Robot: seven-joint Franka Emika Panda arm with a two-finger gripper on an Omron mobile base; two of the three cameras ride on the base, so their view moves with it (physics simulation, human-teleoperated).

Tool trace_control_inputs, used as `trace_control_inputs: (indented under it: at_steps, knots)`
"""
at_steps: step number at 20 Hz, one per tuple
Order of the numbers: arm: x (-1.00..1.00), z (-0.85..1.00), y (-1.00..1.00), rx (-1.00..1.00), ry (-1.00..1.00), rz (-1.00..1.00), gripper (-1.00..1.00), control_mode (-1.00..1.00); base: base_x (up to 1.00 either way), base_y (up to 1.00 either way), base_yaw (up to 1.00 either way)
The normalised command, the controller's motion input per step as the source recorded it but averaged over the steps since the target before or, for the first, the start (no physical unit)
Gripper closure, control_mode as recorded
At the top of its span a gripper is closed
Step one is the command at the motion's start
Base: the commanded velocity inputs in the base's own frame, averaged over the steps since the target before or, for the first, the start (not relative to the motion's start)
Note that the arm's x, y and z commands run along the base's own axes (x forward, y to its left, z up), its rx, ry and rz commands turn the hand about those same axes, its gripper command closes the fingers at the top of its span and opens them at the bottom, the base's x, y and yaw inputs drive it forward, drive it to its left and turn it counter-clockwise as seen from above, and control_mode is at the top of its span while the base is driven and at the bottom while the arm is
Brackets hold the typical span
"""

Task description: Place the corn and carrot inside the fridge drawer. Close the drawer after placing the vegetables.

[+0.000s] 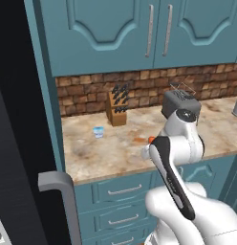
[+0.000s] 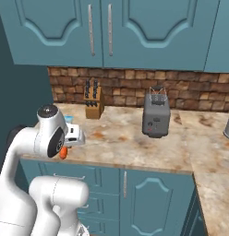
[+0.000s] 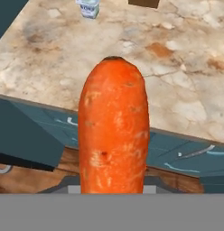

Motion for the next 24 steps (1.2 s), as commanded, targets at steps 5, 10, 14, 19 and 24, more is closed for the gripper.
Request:
trace_control_inputs:
  at_steps: [5, 10, 14, 19, 24]
  knots:
    - [-0.51, 0.00, -0.18, 0.00, -0.02, 0.00, 1.00, 1.00, -0.20, -0.07, 0.00]
    - [0.00, 0.00, 0.00, 0.00, 0.00, 0.00, 1.00, 1.00, -1.00, -0.10, 0.00]
    - [0.00, 0.00, 0.00, 0.00, 0.00, 0.00, 1.00, 1.00, -1.00, 0.37, 0.16]
    - [0.00, 0.00, 0.00, 0.00, 0.00, 0.00, 1.00, 1.00, -1.00, 0.23, 0.34]
    - [0.00, 0.00, 0.00, 0.00, 0.00, 0.00, 1.00, 1.00, -0.94, 0.26, 0.46]
